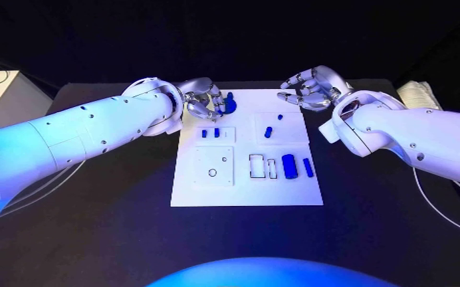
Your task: Assemble the parts on the task board
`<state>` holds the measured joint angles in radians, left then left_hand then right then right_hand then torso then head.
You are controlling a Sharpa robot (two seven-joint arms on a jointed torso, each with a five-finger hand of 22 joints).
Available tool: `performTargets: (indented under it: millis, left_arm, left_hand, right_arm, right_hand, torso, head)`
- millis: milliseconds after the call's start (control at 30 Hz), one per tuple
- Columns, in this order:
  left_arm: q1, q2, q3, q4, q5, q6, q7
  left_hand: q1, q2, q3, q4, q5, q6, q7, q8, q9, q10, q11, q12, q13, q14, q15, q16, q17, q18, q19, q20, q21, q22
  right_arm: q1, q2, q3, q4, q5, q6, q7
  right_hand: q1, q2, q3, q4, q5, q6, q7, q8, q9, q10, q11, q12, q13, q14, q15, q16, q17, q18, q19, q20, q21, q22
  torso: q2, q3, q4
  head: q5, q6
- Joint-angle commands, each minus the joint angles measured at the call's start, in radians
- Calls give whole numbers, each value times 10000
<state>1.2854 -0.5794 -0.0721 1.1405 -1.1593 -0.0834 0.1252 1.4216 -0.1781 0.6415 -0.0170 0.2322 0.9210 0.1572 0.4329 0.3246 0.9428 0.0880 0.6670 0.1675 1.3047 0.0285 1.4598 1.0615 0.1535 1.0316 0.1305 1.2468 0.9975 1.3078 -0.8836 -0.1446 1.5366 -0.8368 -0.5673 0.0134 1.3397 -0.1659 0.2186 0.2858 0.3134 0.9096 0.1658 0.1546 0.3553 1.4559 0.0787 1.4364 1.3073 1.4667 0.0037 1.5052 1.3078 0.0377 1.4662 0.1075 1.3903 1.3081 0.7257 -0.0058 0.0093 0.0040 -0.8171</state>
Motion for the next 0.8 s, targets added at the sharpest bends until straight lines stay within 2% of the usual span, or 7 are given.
performTargets:
  millis: [33, 167, 400, 800]
  left_arm:
    - [18, -134, 28, 139, 586, 50, 65]
    - [21, -299, 45, 265, 342, 217, -154]
    - [11, -380, 44, 348, -216, 97, -568]
    - [-2, -363, 40, 174, -547, -52, -831]
  left_hand:
    - [-82, 25, -59, 1, 55, 64, 0, -49, 28, 76, 25, -42, 5, 71, -9, 55, 40, -83, 94, -2, 54, 34]
    - [-86, 31, -65, -5, 59, 88, -9, -54, 37, 101, 15, -52, 8, 93, -15, 64, 57, -91, 131, -5, 75, 67]
    - [-146, 26, -97, 22, 52, 109, -13, -77, 50, 121, 12, -86, 7, 132, -19, 78, 95, -91, 143, -12, 75, 65]
    - [-160, 40, -101, 29, 56, 139, -21, -82, 63, 149, 1, -100, 9, 129, -25, 73, 59, -98, 186, -18, 94, 97]
  right_arm:
    - [-4, -16, 3, 23, -23, 72, 76]
    - [-4, -29, 3, 30, -23, 74, 73]
    - [-4, -51, 3, 60, -23, 66, 75]
    - [-5, -49, 2, 85, -16, -13, 128]
  right_hand:
    - [-53, 9, 52, -11, 55, 20, -57, 36, -12, -19, -37, 1, 1521, 666, -52, -41, 1122, 46, 279, -65, -13, 1518]
    - [-53, 9, 52, -11, 55, 20, -57, 36, -12, -19, -37, 1, 1521, 666, -52, -41, 1122, 46, 279, -65, -13, 1518]
    - [-53, 9, 52, -11, 55, 20, -57, 36, -12, -19, -37, 1, 1521, 666, -52, -41, 1122, 46, 279, -65, -13, 1518]
    - [-70, 12, 89, -11, 59, 29, -62, 47, -13, -15, -42, -4, 1514, 667, -58, -51, 1112, 48, 278, -70, -31, 1509]
  torso:
    - [10, -5, 3]
    - [17, -21, -5]
    - [14, -24, 8]
    - [37, -6, -40]
  head:
    - [22, 1]
    - [42, 3]
    - [85, 6]
    - [132, 12]
